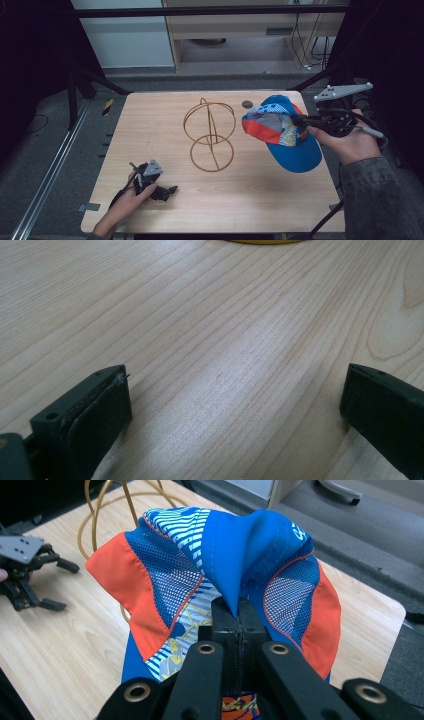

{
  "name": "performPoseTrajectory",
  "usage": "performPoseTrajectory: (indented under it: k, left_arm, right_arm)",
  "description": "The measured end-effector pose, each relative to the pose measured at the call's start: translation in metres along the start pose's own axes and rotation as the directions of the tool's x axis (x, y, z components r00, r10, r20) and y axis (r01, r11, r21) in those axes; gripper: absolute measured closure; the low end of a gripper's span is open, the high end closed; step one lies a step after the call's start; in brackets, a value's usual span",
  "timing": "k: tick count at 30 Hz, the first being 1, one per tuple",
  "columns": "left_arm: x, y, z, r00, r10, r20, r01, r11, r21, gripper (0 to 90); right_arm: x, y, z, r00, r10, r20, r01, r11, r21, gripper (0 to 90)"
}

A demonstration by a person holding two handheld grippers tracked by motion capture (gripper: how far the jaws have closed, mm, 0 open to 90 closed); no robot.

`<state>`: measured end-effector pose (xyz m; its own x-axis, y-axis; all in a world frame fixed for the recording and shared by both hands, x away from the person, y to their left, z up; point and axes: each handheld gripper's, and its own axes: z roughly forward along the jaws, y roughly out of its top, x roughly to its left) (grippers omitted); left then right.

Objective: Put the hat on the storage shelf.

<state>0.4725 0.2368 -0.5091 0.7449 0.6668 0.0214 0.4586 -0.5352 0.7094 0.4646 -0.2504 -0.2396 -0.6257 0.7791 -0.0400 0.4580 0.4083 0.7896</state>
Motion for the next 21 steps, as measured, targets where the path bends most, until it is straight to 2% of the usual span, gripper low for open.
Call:
performPoseTrajectory:
  k: [4, 7, 10, 13, 21]
  left_arm:
    - [0.000, 0.000, 0.000, 1.0000, -0.001, 0.000, 0.001, 1.0000, 0.000, 0.0]
    - [0.000, 0.000, 0.000, 1.0000, 0.001, 0.000, -0.001, 1.0000, 0.001, 0.0]
    - [0.000, 0.000, 0.000, 1.0000, 0.000, 0.001, 0.000, 1.0000, 0.004, 0.0]
    - [0.000, 0.000, 0.000, 1.0000, 0.000, 0.001, 0.000, 1.0000, 0.004, 0.0]
    - [0.000, 0.000, 0.000, 1.0000, 0.001, 0.002, -0.001, 1.0000, 0.004, 0.0]
  right_arm:
    - [0.001, 0.008, -0.006, 0.9998, -0.004, 0.020, 0.004, 1.000, -0.005, 90.0]
    - [0.001, 0.014, -0.008, 0.9998, -0.008, 0.017, 0.009, 1.000, -0.016, 90.0]
    - [0.003, 0.021, -0.006, 0.9999, -0.005, 0.011, 0.006, 1.000, -0.021, 90.0]
    - [0.006, 0.028, -0.001, 0.9994, -0.025, 0.024, 0.025, 1.000, 0.007, 90.0]
    - [0.009, 0.046, -0.001, 0.9992, -0.034, 0.019, 0.035, 0.999, -0.011, 90.0]
